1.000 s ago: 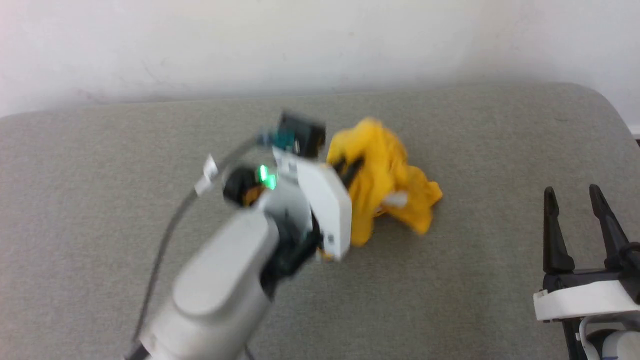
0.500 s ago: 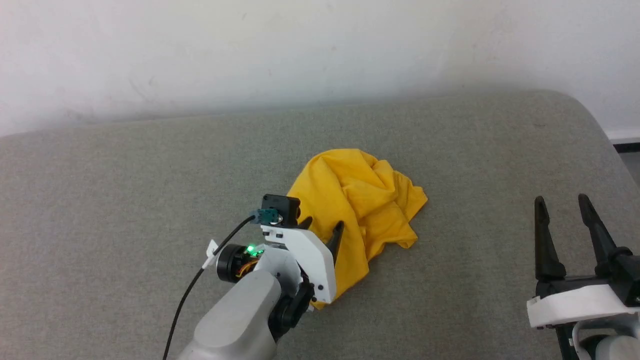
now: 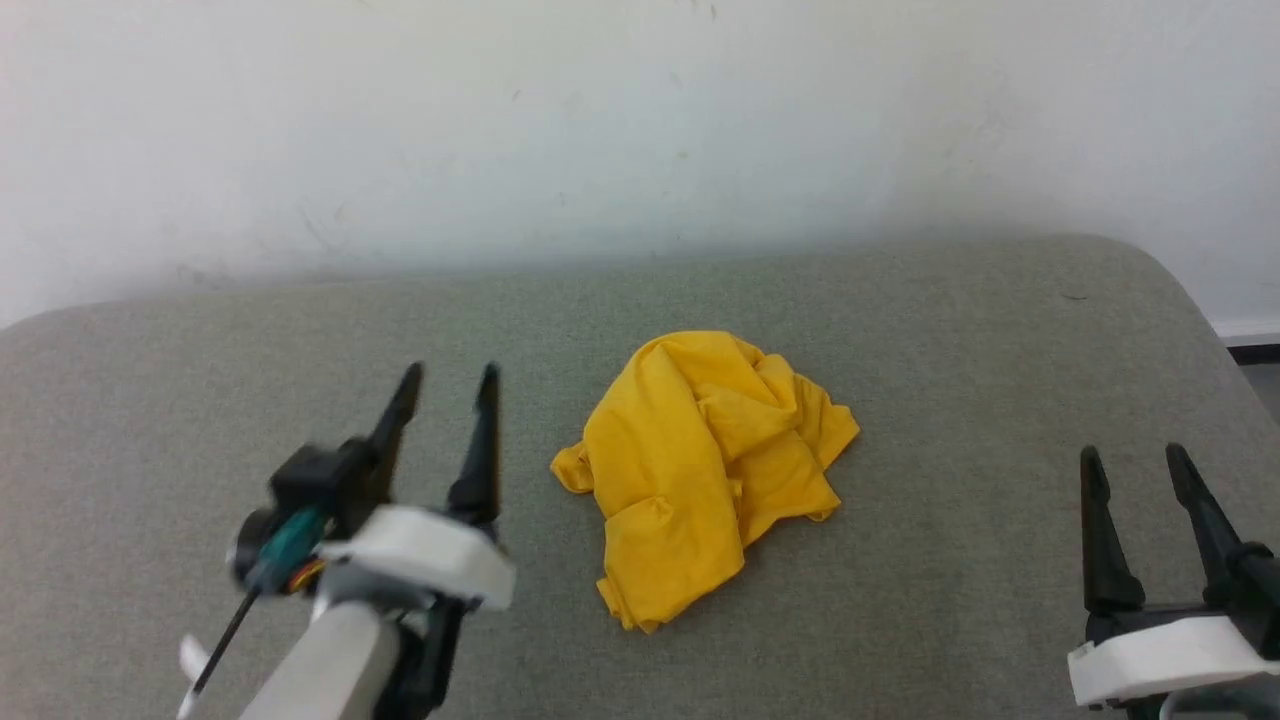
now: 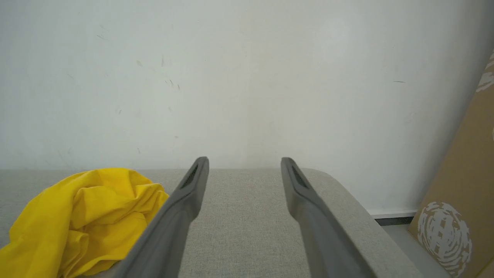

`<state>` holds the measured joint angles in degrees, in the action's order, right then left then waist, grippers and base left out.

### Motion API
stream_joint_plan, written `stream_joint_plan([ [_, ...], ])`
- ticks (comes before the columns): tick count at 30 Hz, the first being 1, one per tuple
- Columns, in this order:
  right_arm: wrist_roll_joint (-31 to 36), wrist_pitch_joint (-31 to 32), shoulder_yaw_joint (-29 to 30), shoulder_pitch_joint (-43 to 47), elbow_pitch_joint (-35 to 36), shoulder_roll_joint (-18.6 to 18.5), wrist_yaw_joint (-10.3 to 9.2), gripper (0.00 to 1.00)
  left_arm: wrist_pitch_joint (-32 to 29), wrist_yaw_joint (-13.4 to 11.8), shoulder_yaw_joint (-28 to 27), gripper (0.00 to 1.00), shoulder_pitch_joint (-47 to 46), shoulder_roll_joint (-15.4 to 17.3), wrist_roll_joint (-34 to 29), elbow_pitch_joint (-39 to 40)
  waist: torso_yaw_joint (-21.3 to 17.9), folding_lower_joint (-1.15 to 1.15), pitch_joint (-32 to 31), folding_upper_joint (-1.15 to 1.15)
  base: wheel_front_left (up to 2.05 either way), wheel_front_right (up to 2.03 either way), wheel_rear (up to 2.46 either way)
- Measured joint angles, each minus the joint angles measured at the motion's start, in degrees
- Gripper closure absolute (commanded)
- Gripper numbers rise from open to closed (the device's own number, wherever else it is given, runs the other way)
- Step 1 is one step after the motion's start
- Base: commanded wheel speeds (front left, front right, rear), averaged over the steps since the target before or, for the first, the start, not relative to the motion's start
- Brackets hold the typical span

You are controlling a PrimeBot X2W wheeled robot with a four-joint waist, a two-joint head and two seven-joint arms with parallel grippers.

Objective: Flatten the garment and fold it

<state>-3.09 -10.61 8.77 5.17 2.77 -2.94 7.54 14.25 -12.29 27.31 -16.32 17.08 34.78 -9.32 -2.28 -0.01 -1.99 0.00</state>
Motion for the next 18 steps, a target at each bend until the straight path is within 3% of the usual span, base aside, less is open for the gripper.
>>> stream_joint_plan([
  [4,-0.5,0.1,0.5,1.2,0.2,0.0,-0.01,0.00,0.4,-3.7,-4.3,0.00,8.6,3.0,-6.6,9.4,0.5,0.01,0.5,0.00,0.00,0.00,0.00],
  [8,-1.3,0.4,1.1,2.2,0.1,0.0,-0.01,0.00,0.5,-6.1,-9.0,0.00,17.8,2.6,-11.6,16.4,1.3,0.01,1.2,0.00,0.00,0.00,0.00],
  [12,-2.1,0.5,1.2,2.3,0.1,0.0,-0.01,0.00,0.5,-5.8,-11.1,0.00,23.8,0.3,-12.9,18.0,2.4,0.00,1.8,0.00,0.00,0.00,0.00],
  [18,-1.6,5.5,-1.7,-2.7,0.6,0.0,-0.01,0.00,0.5,-2.3,-13.9,0.00,24.2,-2.5,-14.3,18.5,3.9,0.01,3.5,0.00,0.00,0.00,0.00],
])
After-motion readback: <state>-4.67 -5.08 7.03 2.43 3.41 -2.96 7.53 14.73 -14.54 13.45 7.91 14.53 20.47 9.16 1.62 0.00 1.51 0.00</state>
